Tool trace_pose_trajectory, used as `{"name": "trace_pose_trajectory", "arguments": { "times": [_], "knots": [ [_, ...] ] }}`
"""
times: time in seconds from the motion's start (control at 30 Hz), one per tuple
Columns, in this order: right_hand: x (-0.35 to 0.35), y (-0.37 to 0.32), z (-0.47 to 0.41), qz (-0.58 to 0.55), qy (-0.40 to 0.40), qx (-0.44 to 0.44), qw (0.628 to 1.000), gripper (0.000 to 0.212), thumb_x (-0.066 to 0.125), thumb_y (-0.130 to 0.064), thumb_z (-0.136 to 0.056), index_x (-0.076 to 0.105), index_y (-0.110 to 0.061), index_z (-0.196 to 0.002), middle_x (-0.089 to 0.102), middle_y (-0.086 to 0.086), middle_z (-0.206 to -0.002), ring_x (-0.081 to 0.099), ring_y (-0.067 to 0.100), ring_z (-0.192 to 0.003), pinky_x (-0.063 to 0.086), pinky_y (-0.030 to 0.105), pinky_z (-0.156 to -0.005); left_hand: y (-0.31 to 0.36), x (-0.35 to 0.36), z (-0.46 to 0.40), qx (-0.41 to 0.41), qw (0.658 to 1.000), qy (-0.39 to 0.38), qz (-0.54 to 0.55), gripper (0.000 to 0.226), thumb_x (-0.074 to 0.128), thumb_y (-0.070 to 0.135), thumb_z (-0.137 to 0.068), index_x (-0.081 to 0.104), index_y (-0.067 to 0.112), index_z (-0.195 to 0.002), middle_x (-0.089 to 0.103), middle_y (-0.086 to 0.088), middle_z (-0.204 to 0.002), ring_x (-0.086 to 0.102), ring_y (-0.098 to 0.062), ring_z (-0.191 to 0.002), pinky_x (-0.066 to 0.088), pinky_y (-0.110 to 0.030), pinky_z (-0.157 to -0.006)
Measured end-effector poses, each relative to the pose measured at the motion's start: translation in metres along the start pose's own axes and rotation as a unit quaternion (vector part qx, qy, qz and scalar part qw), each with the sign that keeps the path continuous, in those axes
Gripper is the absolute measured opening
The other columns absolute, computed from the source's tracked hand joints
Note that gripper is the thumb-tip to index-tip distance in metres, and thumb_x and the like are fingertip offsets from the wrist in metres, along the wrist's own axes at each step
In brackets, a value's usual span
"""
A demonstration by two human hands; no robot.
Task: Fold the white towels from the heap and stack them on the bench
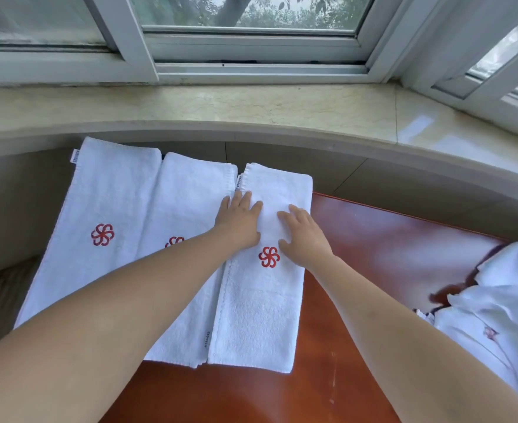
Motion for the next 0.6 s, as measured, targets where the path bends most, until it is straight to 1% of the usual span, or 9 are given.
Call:
{"name": "trace_pose_trajectory", "arguments": {
  "times": [0.07,0.17,0.3,0.43,0.53,0.6],
  "knots": [
    [0.005,-0.004,0.017,0.021,-0.001,0.001,1.000,0.072,0.062,-0.034,-0.096,0.027,-0.027,-0.159,0.012,0.002,-0.170,0.010,0.025,-0.157,0.021,0.040,-0.124,0.007,0.004,0.015,0.019,1.000,0.005,-0.022,0.077,0.054,0.040,-0.097,0.013,0.025,-0.161,-0.001,-0.011,-0.170,-0.008,-0.034,-0.157,-0.001,-0.050,-0.126],
    [0.018,-0.013,0.053,0.029,-0.006,0.009,1.000,0.074,0.062,-0.031,-0.095,0.027,-0.023,-0.159,0.013,0.003,-0.169,0.010,0.026,-0.157,0.018,0.039,-0.125,0.020,0.025,0.052,0.050,0.997,-0.009,-0.049,0.074,0.051,0.032,-0.098,0.013,0.023,-0.162,-0.001,-0.010,-0.170,-0.007,-0.032,-0.157,-0.004,-0.050,-0.126],
    [0.053,-0.032,0.115,0.035,-0.061,0.022,0.997,0.076,0.061,-0.030,-0.095,0.022,-0.021,-0.161,0.011,0.003,-0.170,0.009,0.024,-0.157,0.017,0.038,-0.126,0.029,0.059,0.114,0.043,0.997,-0.044,-0.055,0.073,0.048,0.025,-0.097,0.014,0.023,-0.162,0.000,-0.009,-0.170,-0.006,-0.032,-0.157,-0.004,-0.050,-0.126],
    [0.082,-0.055,0.175,0.037,-0.102,0.024,0.994,0.074,0.061,-0.030,-0.095,0.027,-0.022,-0.159,0.014,0.003,-0.169,0.016,0.023,-0.155,0.024,0.037,-0.124,0.032,0.084,0.173,0.034,0.997,-0.059,-0.038,0.070,0.047,0.021,-0.096,0.019,0.024,-0.160,0.004,-0.008,-0.170,-0.004,-0.031,-0.157,-0.002,-0.050,-0.126],
    [0.100,-0.066,0.216,0.033,-0.128,0.041,0.990,0.068,0.059,-0.027,-0.095,0.032,-0.022,-0.158,0.020,0.001,-0.168,0.025,0.023,-0.152,0.034,0.039,-0.118,0.036,0.100,0.210,0.043,0.996,-0.069,-0.034,0.065,0.051,0.026,-0.095,0.030,0.023,-0.157,0.012,-0.007,-0.168,0.003,-0.031,-0.156,0.001,-0.050,-0.126],
    [0.114,-0.070,0.240,0.029,-0.148,0.052,0.987,0.067,0.058,-0.027,-0.095,0.033,-0.023,-0.157,0.021,0.000,-0.167,0.027,0.022,-0.152,0.037,0.041,-0.116,0.039,0.114,0.232,0.049,0.994,-0.083,-0.041,0.062,0.053,0.030,-0.095,0.036,0.023,-0.154,0.018,-0.007,-0.166,0.008,-0.030,-0.155,0.002,-0.049,-0.126]
  ]
}}
Point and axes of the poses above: each hand's wrist, its own z-axis away from the middle knuckle, its own x-axis out of the palm, y = z × x, the point moved 7 cm from there along -z, towards the middle knuckle
